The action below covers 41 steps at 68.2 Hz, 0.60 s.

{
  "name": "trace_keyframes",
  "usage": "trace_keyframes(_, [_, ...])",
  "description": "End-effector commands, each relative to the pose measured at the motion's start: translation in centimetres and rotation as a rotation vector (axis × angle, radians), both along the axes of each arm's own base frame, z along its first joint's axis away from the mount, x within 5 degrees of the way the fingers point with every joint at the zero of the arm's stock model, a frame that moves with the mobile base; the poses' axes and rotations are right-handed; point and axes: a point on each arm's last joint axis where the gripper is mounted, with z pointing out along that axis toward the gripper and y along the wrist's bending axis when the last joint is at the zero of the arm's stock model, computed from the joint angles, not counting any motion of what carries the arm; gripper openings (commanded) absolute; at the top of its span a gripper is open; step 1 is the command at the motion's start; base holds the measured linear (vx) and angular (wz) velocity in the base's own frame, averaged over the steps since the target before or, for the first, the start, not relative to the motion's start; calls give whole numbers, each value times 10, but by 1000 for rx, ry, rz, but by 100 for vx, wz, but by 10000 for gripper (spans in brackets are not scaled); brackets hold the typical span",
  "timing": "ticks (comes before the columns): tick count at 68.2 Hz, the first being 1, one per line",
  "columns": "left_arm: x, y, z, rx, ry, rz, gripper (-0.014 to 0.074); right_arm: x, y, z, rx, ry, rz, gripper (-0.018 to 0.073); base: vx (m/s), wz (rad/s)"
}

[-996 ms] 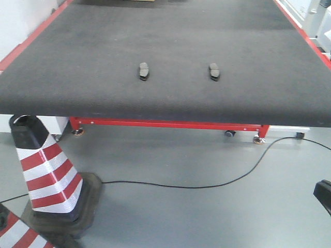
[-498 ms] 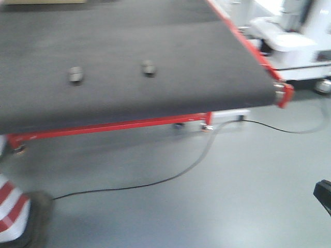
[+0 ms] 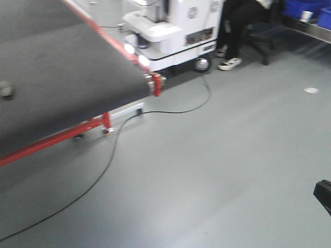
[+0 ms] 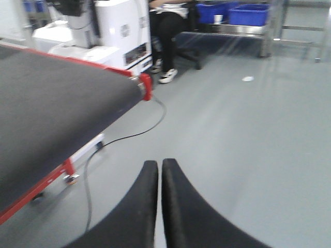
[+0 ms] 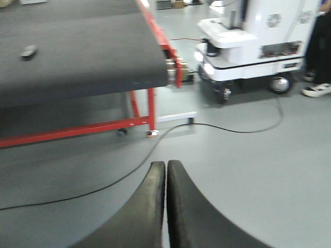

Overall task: Move and align brake pads A on conveyor
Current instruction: 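Turn the base away from the conveyor toward the aisle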

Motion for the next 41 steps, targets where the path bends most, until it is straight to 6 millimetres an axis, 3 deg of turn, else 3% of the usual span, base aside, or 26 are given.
trace_keyframes(1, [2, 1, 13, -44, -69, 17, -7, 3, -1, 14, 25, -87, -16, -6, 8, -73])
trace_keyframes(41, [2, 1, 13, -44, -70, 17, -7, 3, -1, 14, 25, -87, -16, -6, 12, -78])
